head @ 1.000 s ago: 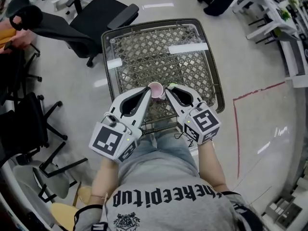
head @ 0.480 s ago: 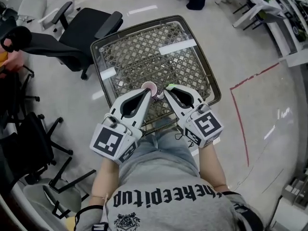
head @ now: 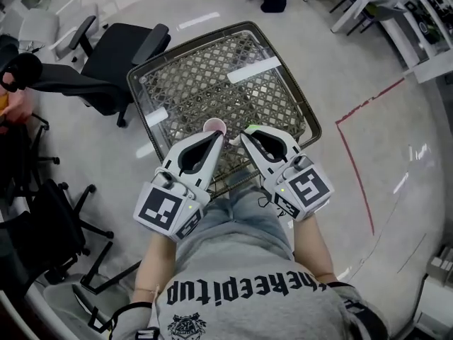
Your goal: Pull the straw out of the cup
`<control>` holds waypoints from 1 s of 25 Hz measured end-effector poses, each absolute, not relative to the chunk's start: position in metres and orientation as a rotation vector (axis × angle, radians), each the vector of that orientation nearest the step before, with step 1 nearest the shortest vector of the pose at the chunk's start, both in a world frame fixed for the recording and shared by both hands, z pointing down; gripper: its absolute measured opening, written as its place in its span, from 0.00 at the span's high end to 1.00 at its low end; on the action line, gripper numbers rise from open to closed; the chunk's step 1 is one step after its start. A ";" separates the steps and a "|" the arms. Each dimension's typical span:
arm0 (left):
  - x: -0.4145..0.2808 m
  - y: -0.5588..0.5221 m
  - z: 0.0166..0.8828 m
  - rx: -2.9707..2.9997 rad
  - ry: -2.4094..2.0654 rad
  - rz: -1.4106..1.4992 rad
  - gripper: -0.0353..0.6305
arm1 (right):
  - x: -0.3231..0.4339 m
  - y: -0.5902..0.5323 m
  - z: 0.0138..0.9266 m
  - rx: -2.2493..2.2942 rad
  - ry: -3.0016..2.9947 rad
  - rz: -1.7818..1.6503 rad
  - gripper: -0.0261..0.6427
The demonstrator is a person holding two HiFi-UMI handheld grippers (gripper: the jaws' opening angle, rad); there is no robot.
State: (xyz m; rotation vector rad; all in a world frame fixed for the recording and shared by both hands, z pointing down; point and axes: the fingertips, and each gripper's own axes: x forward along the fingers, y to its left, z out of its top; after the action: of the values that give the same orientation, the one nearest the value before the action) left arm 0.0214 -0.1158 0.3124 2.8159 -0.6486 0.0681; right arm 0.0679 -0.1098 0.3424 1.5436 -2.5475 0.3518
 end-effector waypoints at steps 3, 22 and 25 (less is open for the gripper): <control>0.023 -0.107 0.311 2.829 -0.628 0.073 0.91 | 0.068 -0.101 0.336 1.560 -2.556 0.324 0.88; 0.021 -0.083 0.308 2.858 -0.611 0.084 0.91 | 0.063 -0.074 0.309 1.605 -2.605 0.220 0.88; 0.018 -0.085 0.309 2.853 -0.617 0.082 0.91 | 0.060 -0.076 0.308 1.600 -2.610 0.216 0.88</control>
State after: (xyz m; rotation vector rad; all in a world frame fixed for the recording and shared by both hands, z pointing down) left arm 0.0183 -0.0849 0.3087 2.8530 -0.6175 0.0823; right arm 0.0602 -0.0760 0.3077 1.6000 -2.6098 0.2161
